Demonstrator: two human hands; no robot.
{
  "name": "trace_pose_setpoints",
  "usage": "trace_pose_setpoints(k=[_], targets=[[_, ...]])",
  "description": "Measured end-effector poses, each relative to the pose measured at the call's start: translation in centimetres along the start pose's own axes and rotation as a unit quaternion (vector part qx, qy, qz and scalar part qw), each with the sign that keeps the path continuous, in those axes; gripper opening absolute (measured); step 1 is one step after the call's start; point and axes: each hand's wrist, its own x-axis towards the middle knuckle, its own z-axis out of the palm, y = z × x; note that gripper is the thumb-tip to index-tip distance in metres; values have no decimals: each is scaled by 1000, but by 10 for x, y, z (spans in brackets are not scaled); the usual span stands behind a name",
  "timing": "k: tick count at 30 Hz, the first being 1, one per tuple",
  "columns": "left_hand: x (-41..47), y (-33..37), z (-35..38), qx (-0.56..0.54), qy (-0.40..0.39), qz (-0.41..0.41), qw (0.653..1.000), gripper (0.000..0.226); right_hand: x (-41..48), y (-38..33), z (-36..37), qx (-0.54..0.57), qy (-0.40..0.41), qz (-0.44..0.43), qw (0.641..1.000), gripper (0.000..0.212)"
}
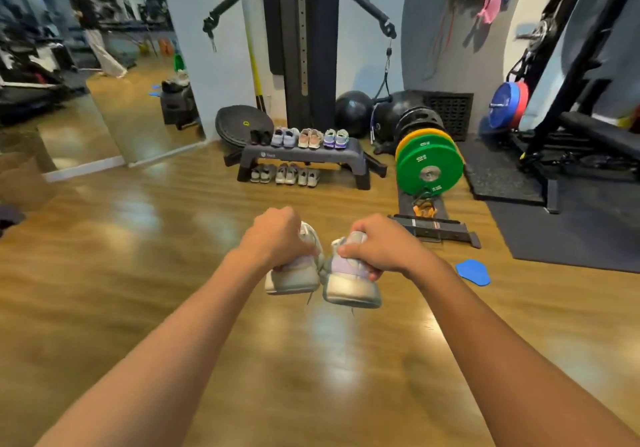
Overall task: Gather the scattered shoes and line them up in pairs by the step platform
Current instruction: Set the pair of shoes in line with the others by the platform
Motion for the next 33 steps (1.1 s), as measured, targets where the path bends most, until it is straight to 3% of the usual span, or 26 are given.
trace_pose_setpoints(k=[6,10,22,28,31,33], targets=[[194,-25,12,-58,0,-40,998,46,172,34,-43,79,-6,27,996,15],[319,-45,29,-88,-41,-58,994,43,302,63,-62,86,-40,37,995,19],[674,-123,73,-33,-119,-45,991,35,678,109,-103,70,-43,76,994,28],[849,-168,97,-29,-205,-24,978,32,839,131,-116,61,-41,93,993,40],[930,-179,113,-54,-257,-37,964,53,914,149,-127,51,-35,111,992,45],[984,-186,130,-55,-273,-36,960,50,965,166,-132,33,-31,111,993,45]])
